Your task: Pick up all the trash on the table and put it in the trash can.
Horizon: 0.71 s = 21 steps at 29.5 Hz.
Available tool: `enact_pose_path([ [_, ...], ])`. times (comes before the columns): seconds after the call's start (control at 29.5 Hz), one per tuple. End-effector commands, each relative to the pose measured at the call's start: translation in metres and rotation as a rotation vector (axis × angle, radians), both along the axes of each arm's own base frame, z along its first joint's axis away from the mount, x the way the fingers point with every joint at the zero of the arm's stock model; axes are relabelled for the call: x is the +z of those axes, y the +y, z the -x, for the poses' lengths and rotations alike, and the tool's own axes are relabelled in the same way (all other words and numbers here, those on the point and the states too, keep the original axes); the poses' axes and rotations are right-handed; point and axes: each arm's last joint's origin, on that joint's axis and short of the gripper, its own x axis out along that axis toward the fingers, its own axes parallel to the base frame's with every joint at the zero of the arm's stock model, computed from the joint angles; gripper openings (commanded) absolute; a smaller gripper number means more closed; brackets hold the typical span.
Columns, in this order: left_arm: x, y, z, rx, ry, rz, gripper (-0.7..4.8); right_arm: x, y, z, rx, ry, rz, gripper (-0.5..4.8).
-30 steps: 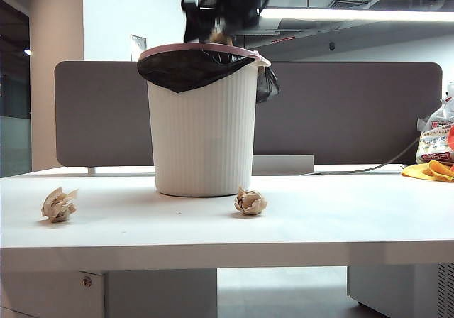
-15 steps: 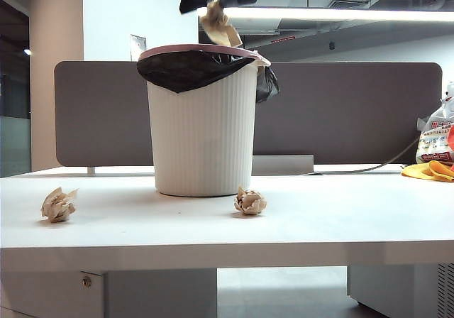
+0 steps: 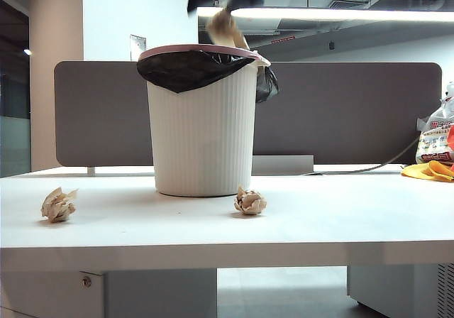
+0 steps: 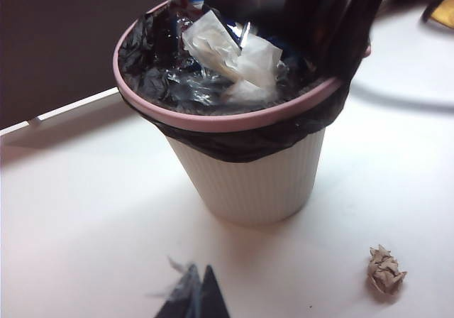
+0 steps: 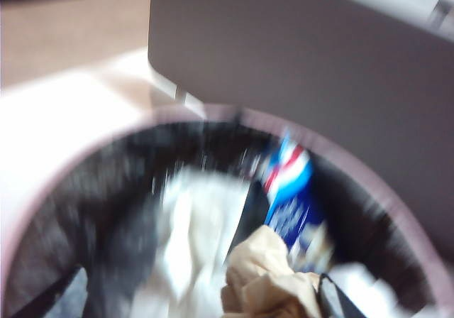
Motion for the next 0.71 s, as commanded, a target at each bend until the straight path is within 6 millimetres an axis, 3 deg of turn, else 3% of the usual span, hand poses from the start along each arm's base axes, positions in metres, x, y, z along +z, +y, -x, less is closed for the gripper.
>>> enact_pose_path([
  [0.03,0.002,0.001,0.001,0.001,-0.007,0.004,-0.06,-0.016,-0.001,-0.004,-0.015,0.099,0.034,4.17],
  [0.17,0.001,0.001,0.002,0.000,0.011,-0.005,-0.06,-0.007,-0.003,0.000,-0.018,0.086,0.008,4.16],
  [0.44,0.000,0.002,0.002,0.001,0.012,-0.007,-0.06,0.069,-0.012,0.025,-0.001,-0.160,-0.167,4.16],
  [0.58,0.001,0.001,0.002,0.002,0.005,-0.002,-0.06,0.080,-0.015,0.032,0.020,-0.150,-0.212,4.17],
  [0.71,0.007,-0.001,0.000,-0.032,-0.055,0.041,-0.05,0.075,-0.015,0.034,0.108,-0.052,-0.237,4.17],
])
